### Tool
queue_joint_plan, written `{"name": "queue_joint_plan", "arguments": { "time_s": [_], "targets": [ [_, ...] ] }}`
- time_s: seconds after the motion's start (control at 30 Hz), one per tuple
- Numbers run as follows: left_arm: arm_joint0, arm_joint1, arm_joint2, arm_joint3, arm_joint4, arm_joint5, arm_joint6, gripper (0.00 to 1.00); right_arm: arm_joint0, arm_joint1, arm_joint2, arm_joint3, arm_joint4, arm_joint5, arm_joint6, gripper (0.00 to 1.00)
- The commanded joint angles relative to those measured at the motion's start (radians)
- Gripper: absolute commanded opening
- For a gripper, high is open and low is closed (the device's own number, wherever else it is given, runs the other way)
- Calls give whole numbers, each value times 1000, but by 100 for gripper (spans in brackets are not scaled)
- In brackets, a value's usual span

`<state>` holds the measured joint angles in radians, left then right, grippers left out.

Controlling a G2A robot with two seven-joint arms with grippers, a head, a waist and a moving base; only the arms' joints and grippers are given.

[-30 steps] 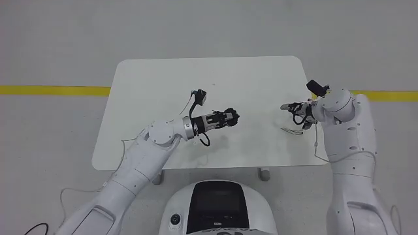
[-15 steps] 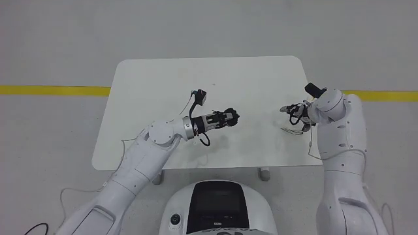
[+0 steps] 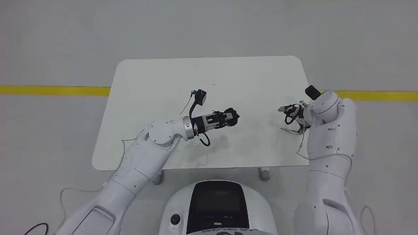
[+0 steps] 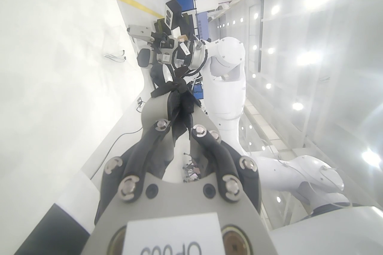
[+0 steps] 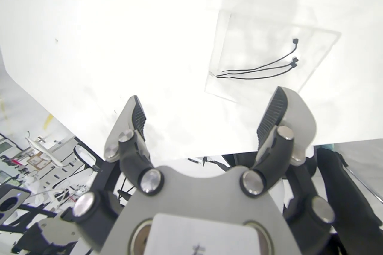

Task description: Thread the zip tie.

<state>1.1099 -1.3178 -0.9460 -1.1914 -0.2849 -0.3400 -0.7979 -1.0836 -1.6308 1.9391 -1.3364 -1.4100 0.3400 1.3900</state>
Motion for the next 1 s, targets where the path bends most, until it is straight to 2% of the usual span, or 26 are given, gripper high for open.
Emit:
{"name": "queue_joint_plan", "arguments": {
  "time_s": [0.0,0.2,0.3,0.4,0.83,0.87,0.9,0.93,0.97],
  "targets": [
    [0,0,0,0,0,0,0,0,-1,-1,1,-1,9,0,0,100],
    [0,0,0,0,0,0,0,0,-9,-1,-4,-1,17,-11,-21,100],
    [0,0,0,0,0,0,0,0,-21,2,-8,-3,23,0,-25,100],
    [0,0,0,0,0,0,0,0,-12,-2,26,8,-3,0,0,100],
    [0,0,0,0,0,0,0,0,63,-73,161,57,-136,0,0,100],
    [0,0,0,0,0,0,0,0,66,-78,166,58,-144,0,0,90],
    [0,0,0,0,0,0,0,0,69,-82,171,59,-152,0,0,75],
    [0,0,0,0,0,0,0,0,72,-87,178,60,-160,0,0,66],
    [0,0,0,0,0,0,0,0,73,-90,182,60,-160,0,0,45]
  ]
}}
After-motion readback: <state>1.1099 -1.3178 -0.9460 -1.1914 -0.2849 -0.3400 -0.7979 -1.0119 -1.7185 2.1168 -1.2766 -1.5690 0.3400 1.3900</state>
